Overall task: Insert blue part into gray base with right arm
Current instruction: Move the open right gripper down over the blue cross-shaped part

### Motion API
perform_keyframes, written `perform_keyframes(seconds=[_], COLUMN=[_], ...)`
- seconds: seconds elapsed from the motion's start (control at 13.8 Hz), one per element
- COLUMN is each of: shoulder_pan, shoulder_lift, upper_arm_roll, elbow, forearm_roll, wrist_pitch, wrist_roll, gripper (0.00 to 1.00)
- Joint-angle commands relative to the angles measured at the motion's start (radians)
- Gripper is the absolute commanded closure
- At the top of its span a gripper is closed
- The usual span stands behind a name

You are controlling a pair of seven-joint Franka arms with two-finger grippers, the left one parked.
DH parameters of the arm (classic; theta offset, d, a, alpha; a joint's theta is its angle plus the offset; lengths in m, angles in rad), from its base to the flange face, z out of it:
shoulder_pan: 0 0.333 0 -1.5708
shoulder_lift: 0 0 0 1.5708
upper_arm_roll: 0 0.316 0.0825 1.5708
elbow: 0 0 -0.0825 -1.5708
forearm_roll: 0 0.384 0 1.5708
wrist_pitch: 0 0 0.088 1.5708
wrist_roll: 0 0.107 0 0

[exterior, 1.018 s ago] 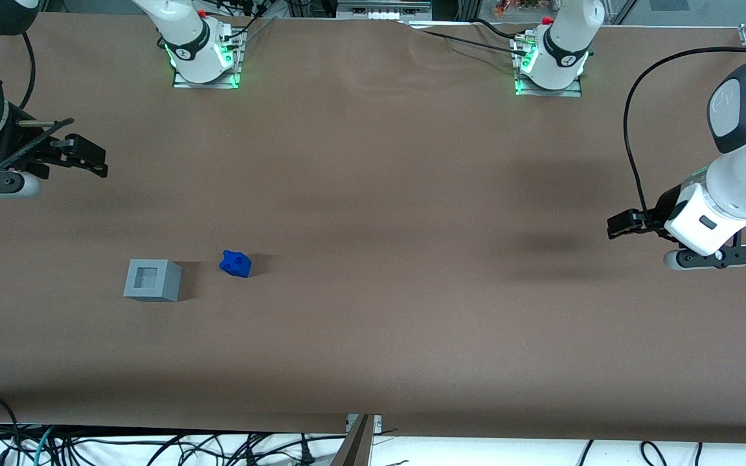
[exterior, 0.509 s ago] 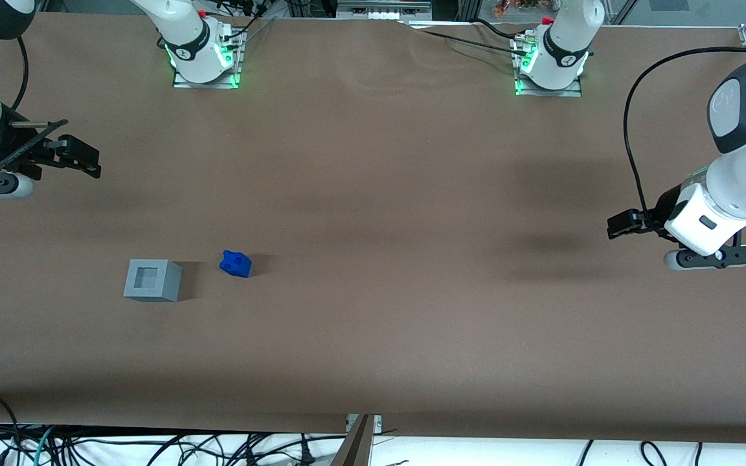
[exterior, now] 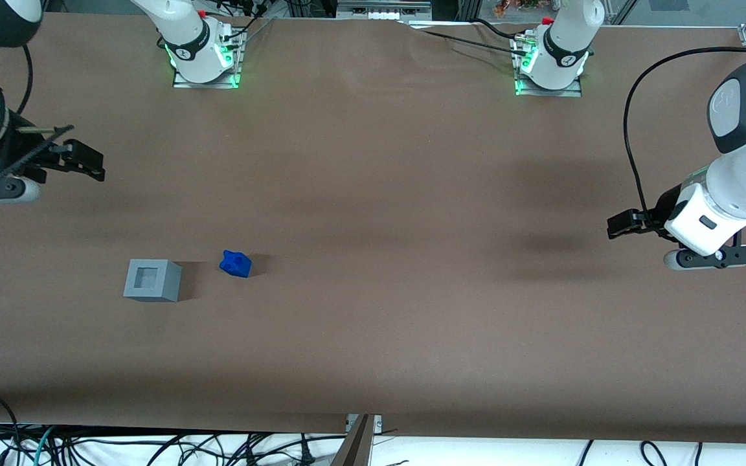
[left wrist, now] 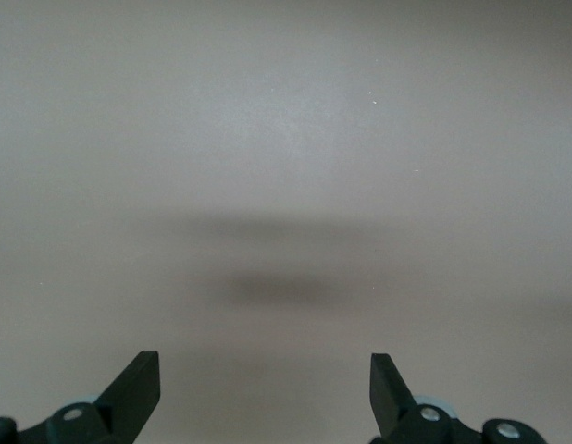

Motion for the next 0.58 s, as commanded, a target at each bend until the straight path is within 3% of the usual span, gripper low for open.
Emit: perform_keyframes(seconds=[0.0, 0.22, 0.51], shoulder_pan=[0.01, 0.011, 0.013], shoulder_lift=[0.028, 0.061, 0.172], upper_arm_roll=[0.02, 0.07, 0.138], elbow=[-0.132, -0.321, -0.431], forearm_roll=[0.003, 0.001, -0.008], wrist_pitch=[0.158, 0.462, 0.785], wrist_roll=[0.089, 0.212, 0.325], gripper=[0.01, 0.01, 0.01])
